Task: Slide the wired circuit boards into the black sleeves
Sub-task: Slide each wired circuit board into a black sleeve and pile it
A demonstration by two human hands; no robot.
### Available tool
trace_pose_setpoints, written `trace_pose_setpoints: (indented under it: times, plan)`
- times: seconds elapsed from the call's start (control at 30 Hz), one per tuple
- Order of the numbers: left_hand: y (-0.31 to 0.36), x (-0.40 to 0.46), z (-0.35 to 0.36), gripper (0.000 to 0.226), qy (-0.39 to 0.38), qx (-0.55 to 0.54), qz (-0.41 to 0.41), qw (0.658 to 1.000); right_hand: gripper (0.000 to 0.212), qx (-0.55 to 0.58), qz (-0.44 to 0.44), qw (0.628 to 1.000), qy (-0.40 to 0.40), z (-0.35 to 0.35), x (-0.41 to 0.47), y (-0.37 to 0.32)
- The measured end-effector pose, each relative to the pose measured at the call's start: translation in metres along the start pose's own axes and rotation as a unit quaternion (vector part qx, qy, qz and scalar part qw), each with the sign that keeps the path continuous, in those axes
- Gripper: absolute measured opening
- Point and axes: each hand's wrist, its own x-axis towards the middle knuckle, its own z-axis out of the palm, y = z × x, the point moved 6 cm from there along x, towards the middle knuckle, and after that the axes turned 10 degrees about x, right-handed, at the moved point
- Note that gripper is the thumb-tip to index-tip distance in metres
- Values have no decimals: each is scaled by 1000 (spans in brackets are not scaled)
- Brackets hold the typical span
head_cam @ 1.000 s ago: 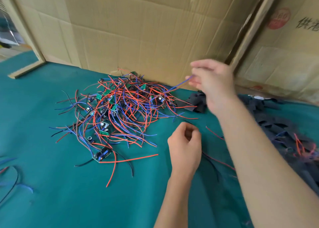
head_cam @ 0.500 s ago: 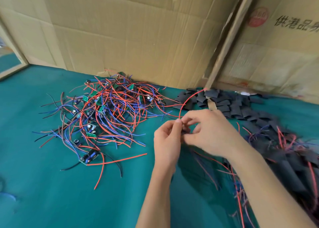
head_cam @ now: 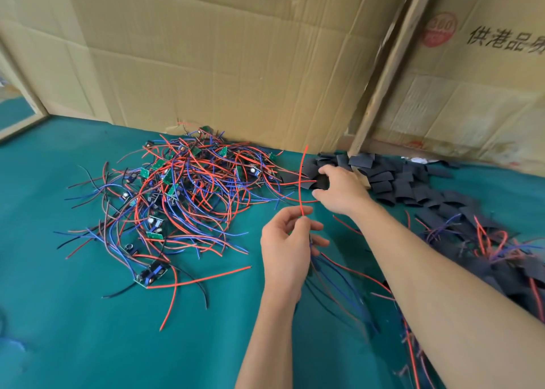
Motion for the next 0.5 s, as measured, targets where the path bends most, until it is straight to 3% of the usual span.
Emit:
trace_pose_setpoints:
  times: [0.2,0.4,0.5]
  plan:
    - [-1,1,1,28,-4,6,-1,1000,61,7,27,1000,7,-6,4,1]
    - [-3,4,-2,19,21,4,-1,1000,63,150,35,983,104,-38,-53,-3]
    - [-4,4,0,14,20,16,7,1000,57,184,-11,979,89,-34,-99,-11]
